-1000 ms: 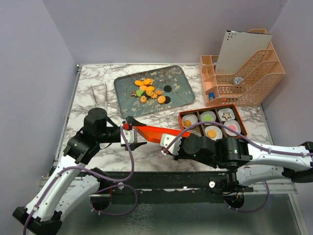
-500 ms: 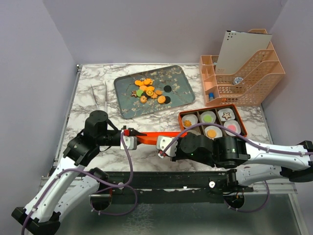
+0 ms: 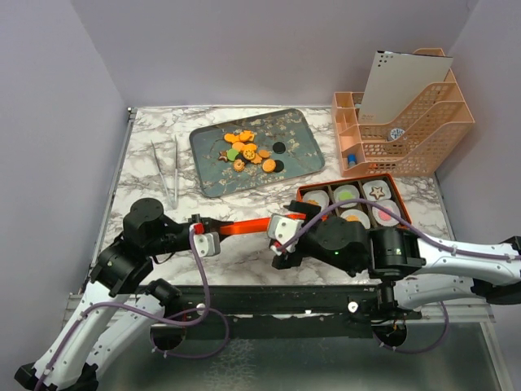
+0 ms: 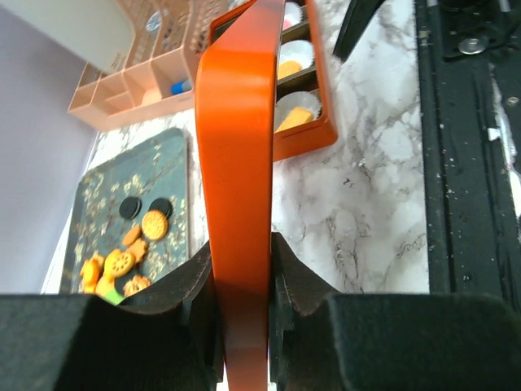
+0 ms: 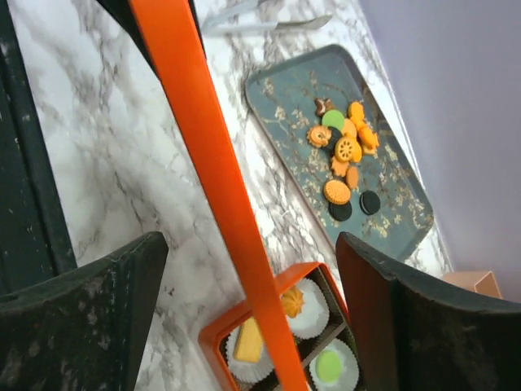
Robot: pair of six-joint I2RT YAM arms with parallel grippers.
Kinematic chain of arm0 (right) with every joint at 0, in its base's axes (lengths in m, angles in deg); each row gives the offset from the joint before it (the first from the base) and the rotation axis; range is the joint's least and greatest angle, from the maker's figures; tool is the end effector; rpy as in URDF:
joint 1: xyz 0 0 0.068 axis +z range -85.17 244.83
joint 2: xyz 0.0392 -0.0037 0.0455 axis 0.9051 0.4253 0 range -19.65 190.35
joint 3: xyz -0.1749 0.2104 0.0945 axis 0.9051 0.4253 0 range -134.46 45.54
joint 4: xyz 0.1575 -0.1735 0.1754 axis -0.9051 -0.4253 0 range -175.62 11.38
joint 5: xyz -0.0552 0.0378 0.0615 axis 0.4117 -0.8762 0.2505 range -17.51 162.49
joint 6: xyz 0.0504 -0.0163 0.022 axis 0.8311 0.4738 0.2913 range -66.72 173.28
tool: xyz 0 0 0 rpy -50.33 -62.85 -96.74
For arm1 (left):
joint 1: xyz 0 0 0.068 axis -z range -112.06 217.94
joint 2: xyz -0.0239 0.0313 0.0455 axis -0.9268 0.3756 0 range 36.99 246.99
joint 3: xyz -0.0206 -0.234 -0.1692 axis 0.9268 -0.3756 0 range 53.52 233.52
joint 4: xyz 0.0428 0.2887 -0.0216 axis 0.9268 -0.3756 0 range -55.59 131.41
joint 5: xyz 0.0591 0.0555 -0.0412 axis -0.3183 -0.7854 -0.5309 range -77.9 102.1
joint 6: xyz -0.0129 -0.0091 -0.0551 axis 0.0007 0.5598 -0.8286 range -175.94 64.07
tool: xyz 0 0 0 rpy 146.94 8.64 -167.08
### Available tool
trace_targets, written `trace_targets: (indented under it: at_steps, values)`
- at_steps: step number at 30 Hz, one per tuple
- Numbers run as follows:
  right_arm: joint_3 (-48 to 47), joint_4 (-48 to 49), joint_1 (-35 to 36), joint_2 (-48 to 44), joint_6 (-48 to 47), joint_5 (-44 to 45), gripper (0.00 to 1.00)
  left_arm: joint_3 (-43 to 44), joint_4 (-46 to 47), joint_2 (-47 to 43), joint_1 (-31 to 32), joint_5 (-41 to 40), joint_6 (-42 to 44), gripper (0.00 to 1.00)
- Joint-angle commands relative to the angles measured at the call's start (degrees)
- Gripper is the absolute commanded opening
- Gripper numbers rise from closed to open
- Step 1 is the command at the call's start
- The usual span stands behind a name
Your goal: Pack the cookies
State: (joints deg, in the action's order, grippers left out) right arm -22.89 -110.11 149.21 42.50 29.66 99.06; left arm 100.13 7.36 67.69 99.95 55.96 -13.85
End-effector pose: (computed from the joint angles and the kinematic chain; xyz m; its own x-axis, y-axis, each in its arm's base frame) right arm 0.0434 0.2552 0.4051 0.3025 -0.5849 -0.7526 -0.7959 0.2794 -0.5371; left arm 0.0931 -0.0914 0.3589 0.4346 0.2982 -0.8498 0.8749 0.0841 0.4769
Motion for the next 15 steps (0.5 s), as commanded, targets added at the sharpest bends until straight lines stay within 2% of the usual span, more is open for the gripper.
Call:
trace_targets:
  at_steps: [1, 3, 9, 15]
  values:
    - [2.50, 9.38, 0.30, -4.53, 1.39, 5.44, 0.95, 1.52, 6.46, -1.82, 0.06, -9.87, -7.44, 0.00]
    - [3.78, 11.39, 0.26, -5.69, 3.01, 8.33, 1.00, 1.51, 8.79, -1.67, 0.07, -14.64, -11.35, 0.00]
    - [7.25, 14.48, 0.26, -8.00, 10.11, 18.32, 1.00, 1.72, 15.86, 0.86, 0.07, -32.27, -24.88, 0.00]
    - [10.81, 14.22, -0.09, -8.58, 18.06, 21.83, 1.00, 1.55, 21.64, 3.09, 0.07, -40.80, -35.04, 0.00]
